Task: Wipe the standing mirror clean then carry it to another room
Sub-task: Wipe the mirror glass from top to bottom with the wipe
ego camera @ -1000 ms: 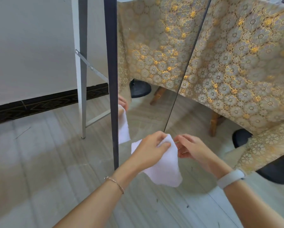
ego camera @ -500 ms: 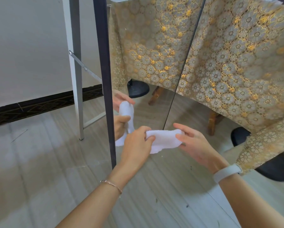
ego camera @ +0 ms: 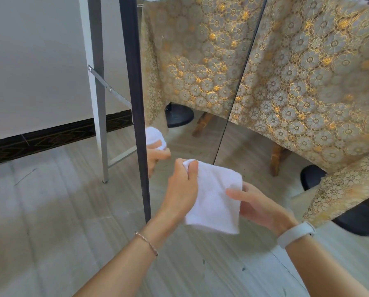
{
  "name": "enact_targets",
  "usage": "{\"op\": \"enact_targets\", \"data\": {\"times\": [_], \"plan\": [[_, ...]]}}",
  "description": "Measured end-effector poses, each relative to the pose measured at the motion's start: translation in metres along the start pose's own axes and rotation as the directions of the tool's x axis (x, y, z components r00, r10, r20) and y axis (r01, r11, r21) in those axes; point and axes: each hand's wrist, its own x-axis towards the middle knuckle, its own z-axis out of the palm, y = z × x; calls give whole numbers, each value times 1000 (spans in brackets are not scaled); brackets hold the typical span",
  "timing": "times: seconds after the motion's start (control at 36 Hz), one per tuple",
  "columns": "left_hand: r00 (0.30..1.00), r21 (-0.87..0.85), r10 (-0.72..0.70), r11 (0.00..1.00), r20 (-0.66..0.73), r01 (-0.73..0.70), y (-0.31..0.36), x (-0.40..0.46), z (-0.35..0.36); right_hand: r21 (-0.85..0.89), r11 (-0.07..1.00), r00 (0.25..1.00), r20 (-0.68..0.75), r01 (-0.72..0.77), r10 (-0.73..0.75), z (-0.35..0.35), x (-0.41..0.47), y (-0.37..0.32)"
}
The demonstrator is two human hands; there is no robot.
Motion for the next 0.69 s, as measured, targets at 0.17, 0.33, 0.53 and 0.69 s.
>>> {"op": "enact_targets", "data": {"times": [0.17, 0.33, 0.53, 0.69], "plan": [[983, -285, -49, 953, 180, 100, 6, 0, -6, -129, 986, 952, -272, 109, -141, 0, 3, -6], [951, -283, 76, 959, 300, 13, 2, -5, 0, 3, 976, 949, -233, 220, -213, -13, -5, -22], [905, -169, 208, 973, 371, -154, 18, -5, -8, 267, 943, 966, -219, 197, -139, -39, -8, -24], [866, 48, -57, 998, 497, 38, 15, -2, -16, 86, 981, 983, 34, 176, -180, -31, -7, -41]]}}
